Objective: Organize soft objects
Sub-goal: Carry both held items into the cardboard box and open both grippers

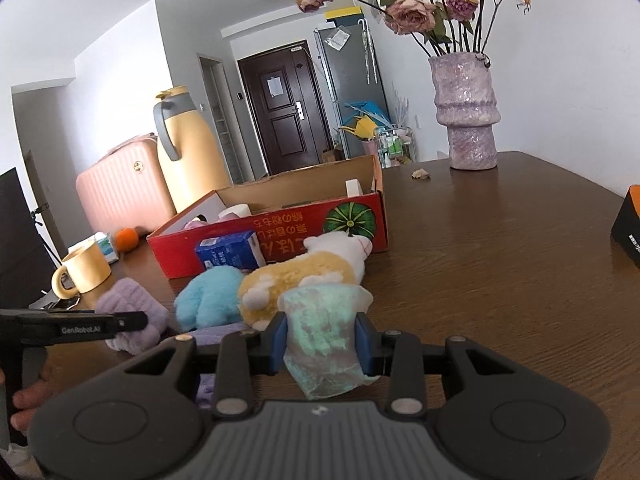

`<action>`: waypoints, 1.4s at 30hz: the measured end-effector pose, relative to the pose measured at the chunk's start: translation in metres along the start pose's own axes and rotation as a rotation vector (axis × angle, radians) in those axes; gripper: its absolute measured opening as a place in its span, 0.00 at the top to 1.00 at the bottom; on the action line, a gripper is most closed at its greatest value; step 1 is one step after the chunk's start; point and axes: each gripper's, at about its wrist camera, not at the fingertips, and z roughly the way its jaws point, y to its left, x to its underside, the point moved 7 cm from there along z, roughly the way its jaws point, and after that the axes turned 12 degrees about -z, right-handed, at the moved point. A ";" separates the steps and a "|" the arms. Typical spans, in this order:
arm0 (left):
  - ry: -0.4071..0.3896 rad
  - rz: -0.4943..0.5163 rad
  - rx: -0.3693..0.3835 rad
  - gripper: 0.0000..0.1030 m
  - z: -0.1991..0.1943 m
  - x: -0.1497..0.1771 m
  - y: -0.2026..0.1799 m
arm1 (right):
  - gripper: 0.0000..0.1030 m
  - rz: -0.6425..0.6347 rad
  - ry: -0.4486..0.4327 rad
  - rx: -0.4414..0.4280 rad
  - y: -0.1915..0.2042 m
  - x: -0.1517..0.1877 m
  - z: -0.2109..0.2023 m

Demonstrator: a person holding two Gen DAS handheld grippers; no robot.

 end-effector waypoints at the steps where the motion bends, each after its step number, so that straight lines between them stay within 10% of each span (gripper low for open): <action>1: -0.008 -0.006 -0.002 0.73 -0.008 0.000 0.001 | 0.67 -0.002 -0.003 0.000 0.001 -0.001 -0.002; 20: -0.148 0.015 0.172 0.74 -0.087 -0.042 -0.021 | 0.67 -0.090 -0.110 -0.041 0.051 -0.030 -0.053; 31: -0.058 0.011 0.149 0.74 0.073 -0.183 -0.058 | 0.67 -0.179 -0.096 -0.166 0.024 -0.155 0.070; 42: 0.129 0.016 0.030 0.58 0.226 -0.200 -0.058 | 0.66 -0.190 0.175 -0.129 -0.012 -0.201 0.266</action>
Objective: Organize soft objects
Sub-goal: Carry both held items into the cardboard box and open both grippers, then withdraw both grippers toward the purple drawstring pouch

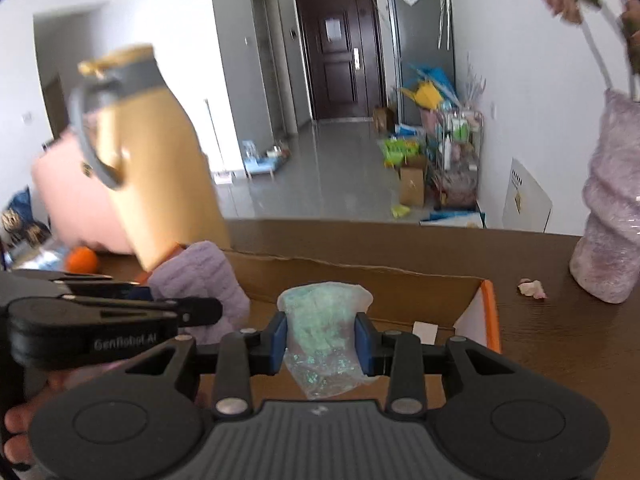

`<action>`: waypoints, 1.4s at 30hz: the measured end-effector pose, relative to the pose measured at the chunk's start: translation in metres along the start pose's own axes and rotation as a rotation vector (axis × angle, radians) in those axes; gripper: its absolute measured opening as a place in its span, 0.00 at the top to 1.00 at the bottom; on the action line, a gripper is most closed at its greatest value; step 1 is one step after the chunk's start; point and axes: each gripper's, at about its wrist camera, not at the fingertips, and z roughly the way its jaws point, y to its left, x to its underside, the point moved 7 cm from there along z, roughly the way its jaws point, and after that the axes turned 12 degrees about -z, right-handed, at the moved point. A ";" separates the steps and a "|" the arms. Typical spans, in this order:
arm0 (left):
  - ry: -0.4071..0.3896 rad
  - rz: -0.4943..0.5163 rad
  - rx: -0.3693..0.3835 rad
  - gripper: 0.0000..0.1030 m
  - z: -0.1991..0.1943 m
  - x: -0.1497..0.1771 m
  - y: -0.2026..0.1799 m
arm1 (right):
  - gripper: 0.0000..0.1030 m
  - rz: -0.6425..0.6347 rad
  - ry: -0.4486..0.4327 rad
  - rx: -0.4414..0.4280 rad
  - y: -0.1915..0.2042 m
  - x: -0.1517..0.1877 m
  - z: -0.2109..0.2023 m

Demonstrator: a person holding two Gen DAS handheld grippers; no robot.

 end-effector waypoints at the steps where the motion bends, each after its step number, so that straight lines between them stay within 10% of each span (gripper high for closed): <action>1: 0.003 0.002 -0.011 0.53 0.007 0.001 0.002 | 0.63 -0.009 0.021 0.002 -0.002 0.000 0.013; 6: -0.017 0.002 -0.030 0.26 0.009 0.003 0.011 | 0.55 -0.038 0.068 0.036 0.000 0.004 0.045; 10: -0.062 0.012 -0.022 0.18 -0.009 -0.005 0.017 | 0.28 -0.033 0.044 0.074 -0.007 0.000 0.042; 26: -0.246 0.065 -0.056 0.04 -0.182 -0.008 0.027 | 0.19 -0.083 -0.077 0.164 -0.006 -0.015 -0.107; 36: -0.428 0.117 -0.066 0.01 -0.295 0.118 0.031 | 0.15 -0.117 -0.243 0.167 0.064 0.060 -0.227; 42: -0.400 0.069 -0.030 0.00 -0.337 0.216 0.047 | 0.15 -0.068 -0.277 0.151 0.119 0.148 -0.278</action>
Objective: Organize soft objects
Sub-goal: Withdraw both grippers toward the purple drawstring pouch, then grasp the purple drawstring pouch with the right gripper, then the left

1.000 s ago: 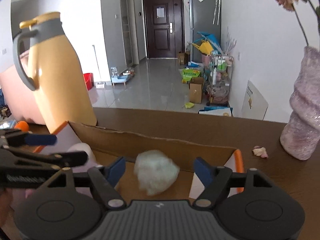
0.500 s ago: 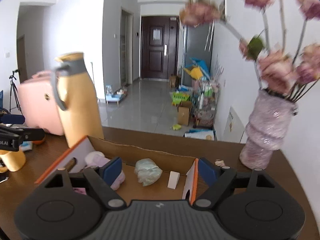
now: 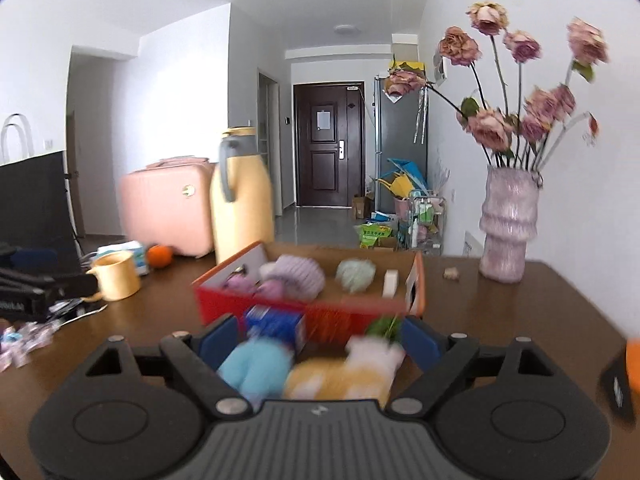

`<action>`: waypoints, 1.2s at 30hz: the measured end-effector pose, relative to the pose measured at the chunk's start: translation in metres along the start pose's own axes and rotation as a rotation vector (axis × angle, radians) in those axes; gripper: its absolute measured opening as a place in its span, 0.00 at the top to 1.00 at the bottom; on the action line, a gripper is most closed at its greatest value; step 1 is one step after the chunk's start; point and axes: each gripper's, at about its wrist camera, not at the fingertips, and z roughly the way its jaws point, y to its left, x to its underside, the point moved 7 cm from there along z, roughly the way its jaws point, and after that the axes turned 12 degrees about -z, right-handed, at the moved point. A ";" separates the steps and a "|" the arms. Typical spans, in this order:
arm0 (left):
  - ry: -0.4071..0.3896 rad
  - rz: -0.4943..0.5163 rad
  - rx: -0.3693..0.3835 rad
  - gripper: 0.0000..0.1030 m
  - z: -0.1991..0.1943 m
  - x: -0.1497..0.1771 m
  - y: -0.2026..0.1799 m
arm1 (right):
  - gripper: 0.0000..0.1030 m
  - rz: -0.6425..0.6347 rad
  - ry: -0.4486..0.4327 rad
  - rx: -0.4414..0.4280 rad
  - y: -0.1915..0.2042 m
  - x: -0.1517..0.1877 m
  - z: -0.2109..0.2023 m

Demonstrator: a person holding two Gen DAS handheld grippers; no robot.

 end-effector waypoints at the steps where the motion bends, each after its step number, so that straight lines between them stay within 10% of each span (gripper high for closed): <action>1: 0.003 -0.007 -0.001 0.00 -0.009 0.011 0.002 | 0.15 0.011 -0.002 -0.007 0.009 0.010 -0.010; 9: 0.097 -0.027 0.015 0.00 -0.053 0.079 0.007 | 0.15 0.051 0.006 -0.013 0.073 0.083 -0.083; 21: 0.125 -0.043 0.045 0.00 -0.038 0.082 -0.002 | 0.18 0.077 0.034 -0.006 0.088 0.103 -0.092; 30: 0.196 -0.050 0.032 0.00 0.027 0.076 -0.006 | 0.50 0.178 0.110 -0.061 0.075 0.105 -0.017; 34: 0.217 -0.070 0.040 0.00 0.054 0.069 -0.011 | 0.89 0.180 0.140 -0.084 0.072 0.106 0.019; 36: 0.223 -0.076 0.038 0.01 0.065 0.067 -0.015 | 0.91 0.167 0.155 -0.154 0.074 0.106 0.027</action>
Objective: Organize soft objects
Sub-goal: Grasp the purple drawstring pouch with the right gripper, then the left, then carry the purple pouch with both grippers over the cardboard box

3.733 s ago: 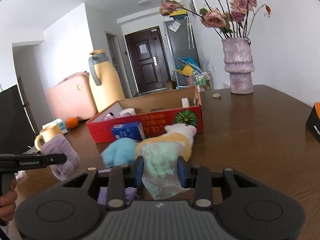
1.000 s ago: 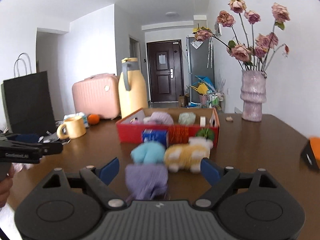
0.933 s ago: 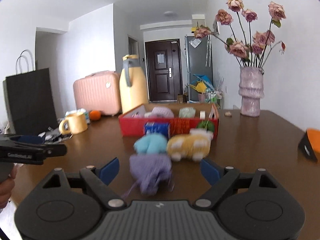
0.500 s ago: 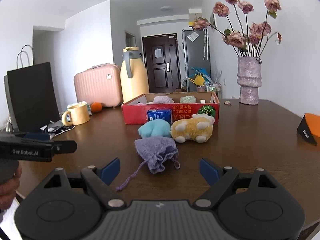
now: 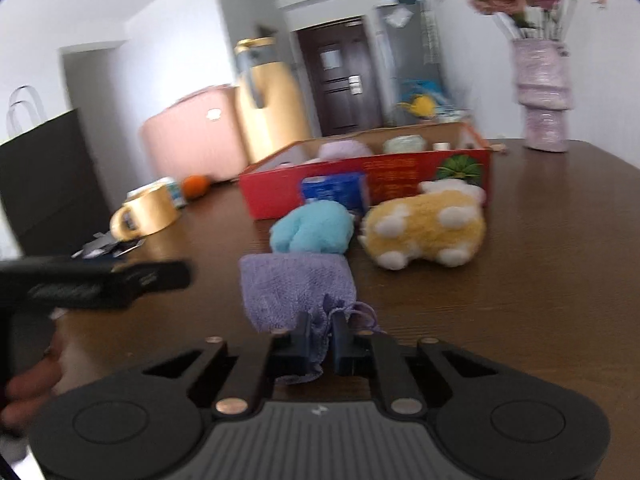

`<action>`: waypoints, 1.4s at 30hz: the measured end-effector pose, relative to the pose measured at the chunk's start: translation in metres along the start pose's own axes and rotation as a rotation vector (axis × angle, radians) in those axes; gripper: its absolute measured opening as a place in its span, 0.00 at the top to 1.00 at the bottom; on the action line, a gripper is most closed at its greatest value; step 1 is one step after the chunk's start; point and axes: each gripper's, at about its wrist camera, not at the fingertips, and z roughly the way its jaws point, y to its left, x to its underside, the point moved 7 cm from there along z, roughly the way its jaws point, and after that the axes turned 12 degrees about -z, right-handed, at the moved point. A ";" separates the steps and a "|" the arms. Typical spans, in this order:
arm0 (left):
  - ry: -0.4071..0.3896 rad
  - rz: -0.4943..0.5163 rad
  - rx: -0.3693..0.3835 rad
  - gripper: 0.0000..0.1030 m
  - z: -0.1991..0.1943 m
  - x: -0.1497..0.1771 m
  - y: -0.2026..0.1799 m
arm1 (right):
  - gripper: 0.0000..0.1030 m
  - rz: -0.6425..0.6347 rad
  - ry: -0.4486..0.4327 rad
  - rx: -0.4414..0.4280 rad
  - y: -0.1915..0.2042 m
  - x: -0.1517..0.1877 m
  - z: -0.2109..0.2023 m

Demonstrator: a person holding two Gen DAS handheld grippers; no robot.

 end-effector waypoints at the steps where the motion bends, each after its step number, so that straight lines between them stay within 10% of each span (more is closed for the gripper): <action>1: 0.007 -0.004 0.006 0.01 0.005 -0.002 -0.003 | 0.91 -0.015 -0.004 -0.029 0.000 -0.001 -0.002; 8: 0.101 0.006 0.138 0.06 0.027 0.009 -0.039 | 0.78 -0.032 -0.006 0.124 -0.054 -0.005 -0.023; 19: 0.180 -0.032 0.126 0.10 0.015 0.033 -0.048 | 0.53 0.041 -0.048 -0.013 -0.063 -0.023 0.011; 25: 0.171 -0.037 0.076 0.14 0.008 0.041 -0.038 | 0.72 0.000 0.031 -0.039 -0.058 -0.025 0.041; 35: 0.265 -0.230 0.214 0.39 0.013 0.040 -0.034 | 0.76 0.103 0.003 0.040 -0.048 0.006 -0.001; 42: 0.260 -0.226 0.227 0.87 0.008 0.044 -0.038 | 0.73 0.094 0.024 0.044 -0.046 0.007 -0.004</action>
